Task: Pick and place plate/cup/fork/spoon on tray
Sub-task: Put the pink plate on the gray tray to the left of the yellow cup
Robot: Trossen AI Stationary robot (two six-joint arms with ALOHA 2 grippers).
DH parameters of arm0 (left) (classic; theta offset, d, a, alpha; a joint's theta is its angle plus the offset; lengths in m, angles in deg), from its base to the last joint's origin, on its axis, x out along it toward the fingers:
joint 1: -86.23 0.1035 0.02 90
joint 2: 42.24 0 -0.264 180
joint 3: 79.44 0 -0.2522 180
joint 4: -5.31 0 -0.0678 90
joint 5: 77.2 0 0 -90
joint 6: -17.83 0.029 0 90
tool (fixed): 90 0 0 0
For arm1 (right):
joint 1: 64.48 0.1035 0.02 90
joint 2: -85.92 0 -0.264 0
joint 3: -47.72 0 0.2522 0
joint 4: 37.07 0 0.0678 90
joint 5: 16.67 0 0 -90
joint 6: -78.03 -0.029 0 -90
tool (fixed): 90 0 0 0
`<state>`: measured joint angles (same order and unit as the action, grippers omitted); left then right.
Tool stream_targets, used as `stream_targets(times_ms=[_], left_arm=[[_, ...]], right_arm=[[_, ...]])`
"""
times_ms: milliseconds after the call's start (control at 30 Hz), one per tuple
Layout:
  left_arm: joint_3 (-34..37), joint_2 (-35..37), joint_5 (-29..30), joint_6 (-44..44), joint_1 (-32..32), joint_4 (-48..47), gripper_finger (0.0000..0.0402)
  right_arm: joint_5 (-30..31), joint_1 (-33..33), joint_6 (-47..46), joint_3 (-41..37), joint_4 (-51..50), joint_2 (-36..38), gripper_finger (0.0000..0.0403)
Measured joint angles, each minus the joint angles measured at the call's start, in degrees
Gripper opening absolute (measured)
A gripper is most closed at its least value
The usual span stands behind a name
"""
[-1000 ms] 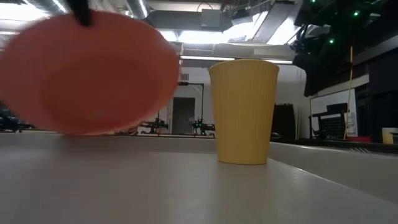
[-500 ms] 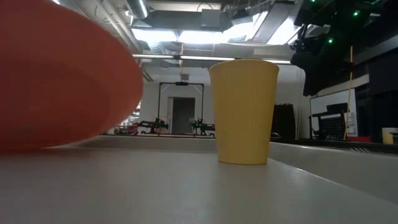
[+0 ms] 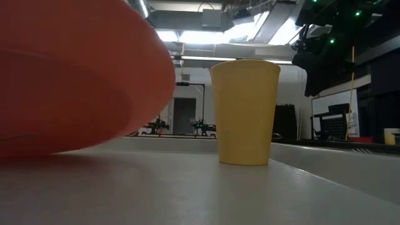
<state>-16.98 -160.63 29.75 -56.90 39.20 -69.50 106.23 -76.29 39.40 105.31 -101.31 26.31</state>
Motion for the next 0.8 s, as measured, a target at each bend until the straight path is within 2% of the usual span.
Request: stream_targets(times_ms=[233, 467, 800], left_arm=[[0.0, 0.0, -0.6, -0.5, -0.1, -0.5, 0.0046], [0.0, 0.0, -1.4, -5.3, -0.6, -7.9, 0.0062], [0.0, 0.0, -0.2, -4.8, -0.7, -7.8, 0.0084]], right_arm=[[0.0, 0.0, 0.1, 0.0, 0.0, 0.0, 0.0121], [0.0, 0.0, 0.1, 0.0, 0.0, 0.0, 0.0121], [0.0, 0.0, 0.1, 0.0, 0.0, 0.0, 0.0121]])
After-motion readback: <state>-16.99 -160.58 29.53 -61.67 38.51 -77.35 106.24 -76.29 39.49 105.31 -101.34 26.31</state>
